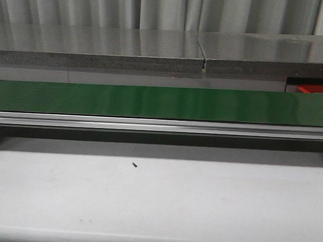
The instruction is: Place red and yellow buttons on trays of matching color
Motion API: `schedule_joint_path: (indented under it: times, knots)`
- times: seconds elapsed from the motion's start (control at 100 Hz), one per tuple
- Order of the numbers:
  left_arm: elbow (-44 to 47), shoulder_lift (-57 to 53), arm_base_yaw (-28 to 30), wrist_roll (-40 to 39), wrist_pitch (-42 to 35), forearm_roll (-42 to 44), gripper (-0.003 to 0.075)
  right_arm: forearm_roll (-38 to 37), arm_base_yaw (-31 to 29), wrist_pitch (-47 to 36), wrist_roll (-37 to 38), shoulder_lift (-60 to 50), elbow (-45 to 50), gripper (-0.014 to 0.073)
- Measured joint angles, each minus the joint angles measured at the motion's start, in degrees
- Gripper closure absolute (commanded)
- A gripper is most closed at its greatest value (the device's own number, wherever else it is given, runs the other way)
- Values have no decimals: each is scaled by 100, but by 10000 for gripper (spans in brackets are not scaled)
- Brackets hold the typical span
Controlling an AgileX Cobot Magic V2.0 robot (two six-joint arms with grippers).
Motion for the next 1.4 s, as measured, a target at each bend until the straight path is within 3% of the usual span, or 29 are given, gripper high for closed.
schedule_joint_path:
  times: [0.32, 0.54, 1.4]
  knots:
    - [789, -400, 71, -250, -373, 190, 739, 0, 0, -4, 0, 0, 0, 661]
    - [790, -400, 83, -387, -821, 202, 739, 0, 0, -4, 0, 0, 0, 661]
    - [790, -400, 83, -405, -842, 205, 739, 0, 0, -4, 0, 0, 0, 661]
